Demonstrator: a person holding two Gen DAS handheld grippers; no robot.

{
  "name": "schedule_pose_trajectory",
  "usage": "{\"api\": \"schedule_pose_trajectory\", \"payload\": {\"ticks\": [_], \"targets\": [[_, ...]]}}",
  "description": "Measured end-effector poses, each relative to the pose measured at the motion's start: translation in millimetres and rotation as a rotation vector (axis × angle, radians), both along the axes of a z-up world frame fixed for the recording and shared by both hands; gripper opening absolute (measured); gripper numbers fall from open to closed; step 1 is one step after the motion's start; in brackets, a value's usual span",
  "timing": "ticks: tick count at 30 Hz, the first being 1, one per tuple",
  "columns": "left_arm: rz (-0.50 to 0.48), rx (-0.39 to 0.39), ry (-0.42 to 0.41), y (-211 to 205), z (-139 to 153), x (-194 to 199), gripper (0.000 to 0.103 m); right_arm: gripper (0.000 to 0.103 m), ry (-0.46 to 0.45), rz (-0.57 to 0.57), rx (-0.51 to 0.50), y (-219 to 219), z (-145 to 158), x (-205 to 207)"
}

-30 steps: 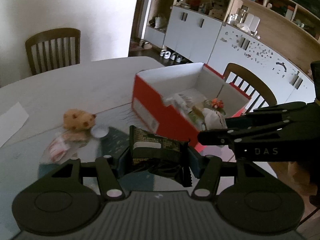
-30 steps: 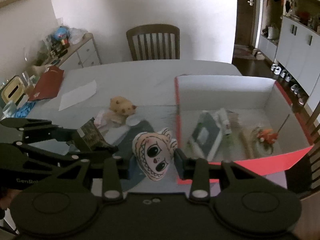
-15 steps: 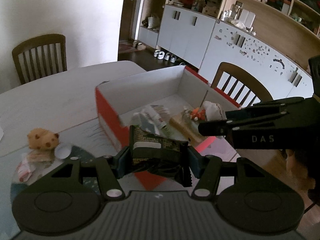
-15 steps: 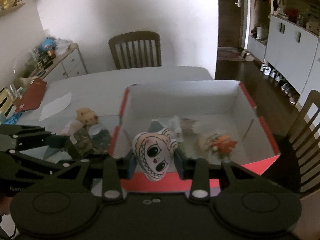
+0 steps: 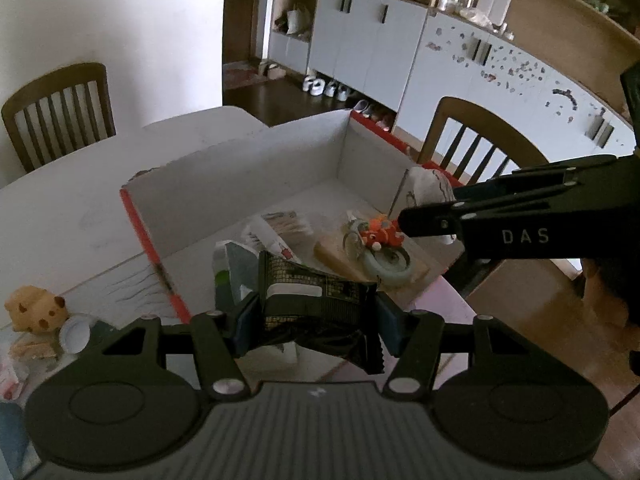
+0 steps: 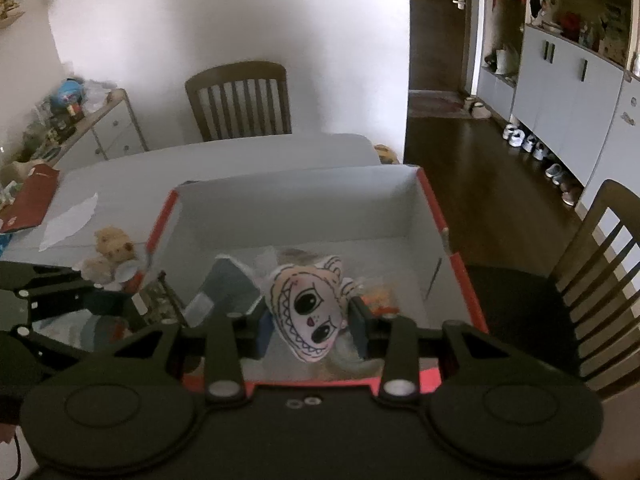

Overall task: Organize objects
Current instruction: 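Carry the black snack bag and cartoon-face plush with both tools into the red box, then open both tools to release the snack bag and plush in the box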

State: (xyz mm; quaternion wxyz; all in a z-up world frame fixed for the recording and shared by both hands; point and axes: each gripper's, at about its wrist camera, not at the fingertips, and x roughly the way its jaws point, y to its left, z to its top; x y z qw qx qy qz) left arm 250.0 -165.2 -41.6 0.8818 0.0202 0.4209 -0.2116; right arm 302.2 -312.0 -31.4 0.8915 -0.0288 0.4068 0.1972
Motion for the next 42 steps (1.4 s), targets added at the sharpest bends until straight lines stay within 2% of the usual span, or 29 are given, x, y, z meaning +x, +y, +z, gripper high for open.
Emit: {"api": "schedule_pose_trajectory", "payload": {"ticks": [19, 31, 37, 39, 42], "targets": [[0.036, 0.105, 0.094, -31, -35, 74, 0.06, 0.038, 0.085, -0.011, -0.081, 11, -45, 78], [0.018, 0.148, 0.161, -38, -55, 84, 0.061, 0.039, 0.137, -0.019, -0.12, 15, -66, 99], [0.003, 0.173, 0.192, -41, -57, 88, 0.068, 0.041, 0.162, -0.019, -0.109, 12, -70, 101], [-0.004, 0.165, 0.206, -41, -58, 90, 0.075, 0.042, 0.164, -0.017, -0.102, 10, -70, 100], [-0.012, 0.162, 0.205, -40, -57, 91, 0.076, 0.048, 0.162, -0.011, -0.097, 8, -68, 98]]}}
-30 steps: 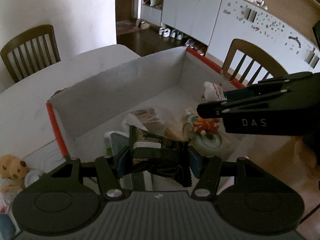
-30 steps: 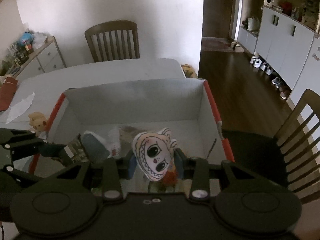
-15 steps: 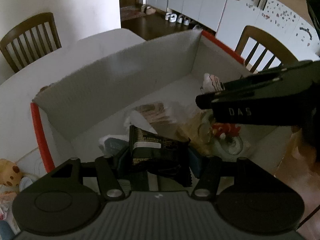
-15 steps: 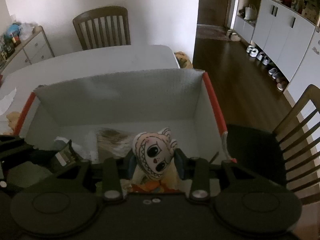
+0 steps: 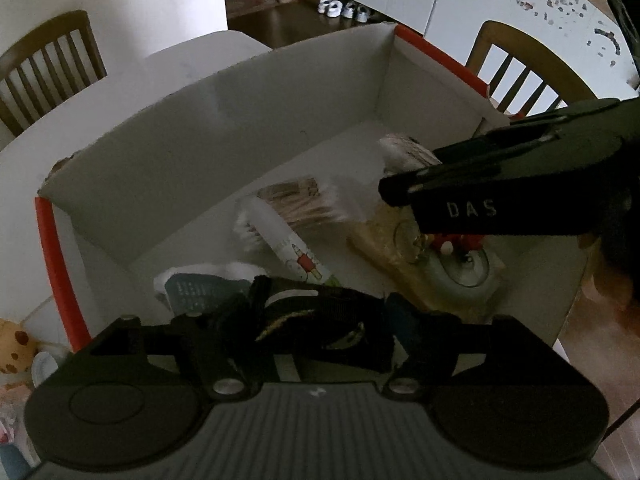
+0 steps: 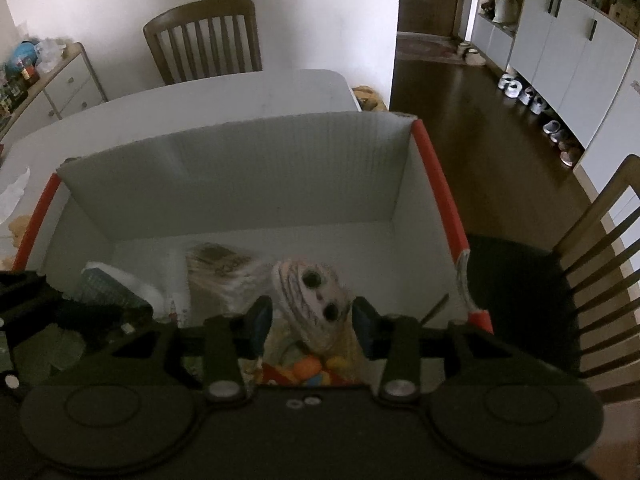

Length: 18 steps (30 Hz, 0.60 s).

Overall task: Organize objects
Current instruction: 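Open both tools to release the snack bag and plush in the box, then move both tools back toward the remaining items on the table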

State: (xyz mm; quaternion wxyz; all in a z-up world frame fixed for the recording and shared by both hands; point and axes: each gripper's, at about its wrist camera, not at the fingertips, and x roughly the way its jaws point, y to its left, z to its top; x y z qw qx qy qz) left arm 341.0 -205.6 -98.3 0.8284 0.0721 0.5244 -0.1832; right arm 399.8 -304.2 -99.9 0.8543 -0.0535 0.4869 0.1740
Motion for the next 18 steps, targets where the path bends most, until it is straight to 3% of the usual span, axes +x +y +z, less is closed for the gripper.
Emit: {"api": "schedule_pose_trajectory", "payload": {"ticks": [8, 18], "targets": [[0.047, -0.039, -0.032, 10, 6, -4, 0.076, 0.059, -0.031, 0.017, 0.051, -11, 14, -14], [0.064, -0.128, -0.12, 22, 31, -25, 0.083, 0.063, -0.088, 0.028, 0.124, -29, 48, -44]]}}
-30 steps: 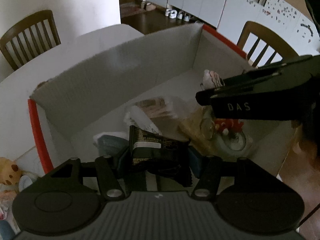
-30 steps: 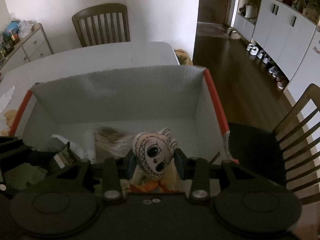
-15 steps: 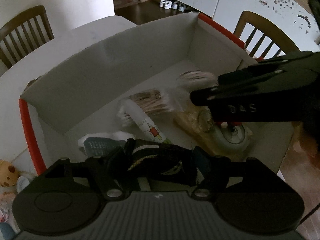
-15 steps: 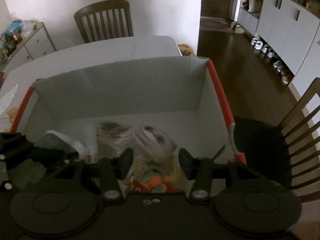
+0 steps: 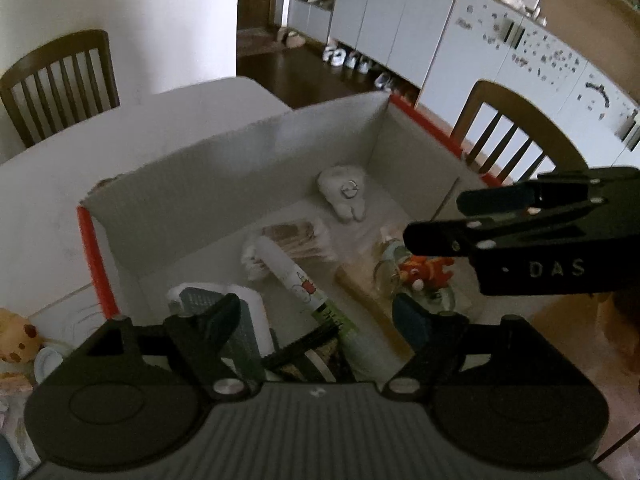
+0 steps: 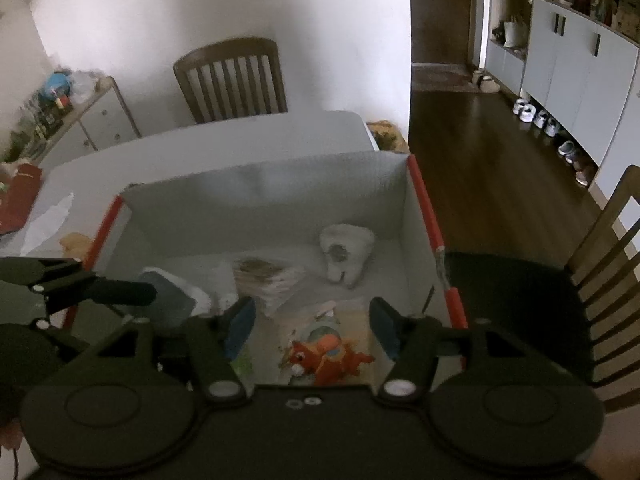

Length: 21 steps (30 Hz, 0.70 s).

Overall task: Organize objects
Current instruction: 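Move both tools back toward the remaining items on the table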

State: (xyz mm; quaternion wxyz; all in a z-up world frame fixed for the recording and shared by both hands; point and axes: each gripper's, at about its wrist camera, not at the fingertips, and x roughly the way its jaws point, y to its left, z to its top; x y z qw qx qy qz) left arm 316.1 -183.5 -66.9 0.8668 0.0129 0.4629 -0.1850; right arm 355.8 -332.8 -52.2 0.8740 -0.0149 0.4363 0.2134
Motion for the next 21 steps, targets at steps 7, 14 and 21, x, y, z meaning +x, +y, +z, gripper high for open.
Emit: {"api": "schedule_pose_trajectory", "payload": {"ticks": [7, 14, 21], "targets": [[0.012, -0.044, -0.041, 18, 17, -17, 0.083, 0.064, -0.039, -0.009, 0.027, -2, 20, -25], [0.01, -0.08, -0.092, 42, 34, -37, 0.083, 0.065, -0.069, -0.021, 0.02, 17, 32, -50], [-0.005, -0.098, -0.159, 73, 53, -65, 0.083, 0.069, -0.118, -0.041, 0.028, 43, 43, -77]]}}
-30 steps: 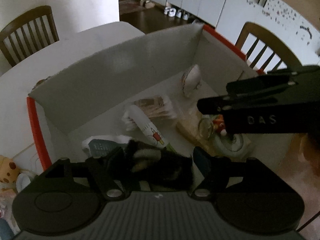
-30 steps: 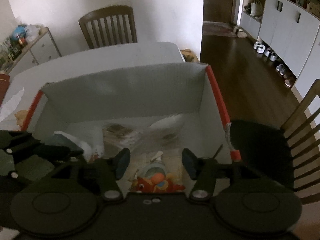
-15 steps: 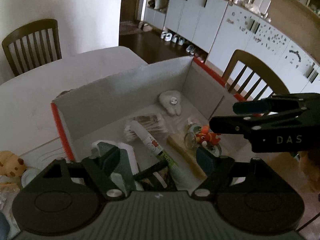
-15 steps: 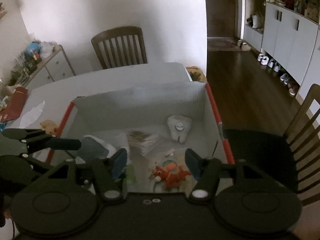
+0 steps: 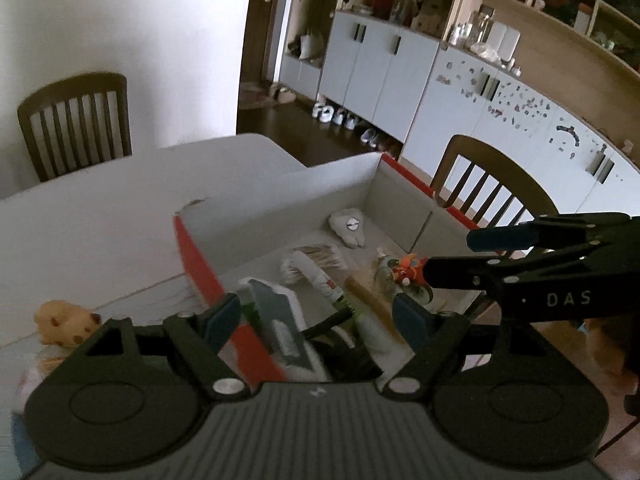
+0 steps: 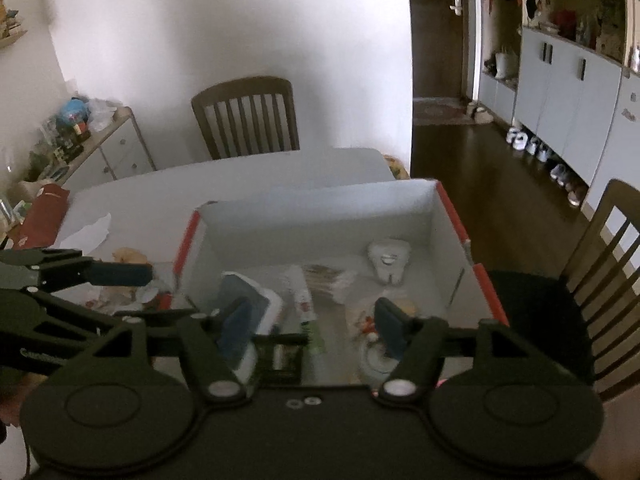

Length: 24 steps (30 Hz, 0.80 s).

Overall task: Organize objects
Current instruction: 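Move both tools back toward the remaining items on the table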

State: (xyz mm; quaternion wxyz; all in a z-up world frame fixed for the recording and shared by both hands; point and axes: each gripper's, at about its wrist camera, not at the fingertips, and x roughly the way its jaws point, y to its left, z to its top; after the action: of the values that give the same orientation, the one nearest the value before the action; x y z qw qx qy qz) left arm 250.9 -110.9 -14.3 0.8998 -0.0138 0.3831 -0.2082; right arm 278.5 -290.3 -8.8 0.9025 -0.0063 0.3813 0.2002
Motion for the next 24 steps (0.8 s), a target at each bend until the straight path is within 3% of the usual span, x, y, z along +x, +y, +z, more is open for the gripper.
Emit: {"api": "schedule_pose_trajectory", "payload": {"ticks": [13, 17, 20, 24], "targets": [[0.049, -0.009, 0.013, 105, -2, -36, 0.083, 0.083, 0.013, -0.002, 0.027, 78, -6, -44], [0.062, 0.005, 0.02, 135, -12, -46, 0.088, 0.086, 0.017, 0.012, 0.013, 109, -9, -55], [0.064, 0.017, 0.013, 154, -18, -53, 0.103, 0.087, 0.018, 0.02, 0.0, 130, -10, -61], [0.038, -0.001, 0.014, 177, -25, -58, 0.103, 0.087, 0.023, 0.024, -0.015, 152, -13, -64]]}}
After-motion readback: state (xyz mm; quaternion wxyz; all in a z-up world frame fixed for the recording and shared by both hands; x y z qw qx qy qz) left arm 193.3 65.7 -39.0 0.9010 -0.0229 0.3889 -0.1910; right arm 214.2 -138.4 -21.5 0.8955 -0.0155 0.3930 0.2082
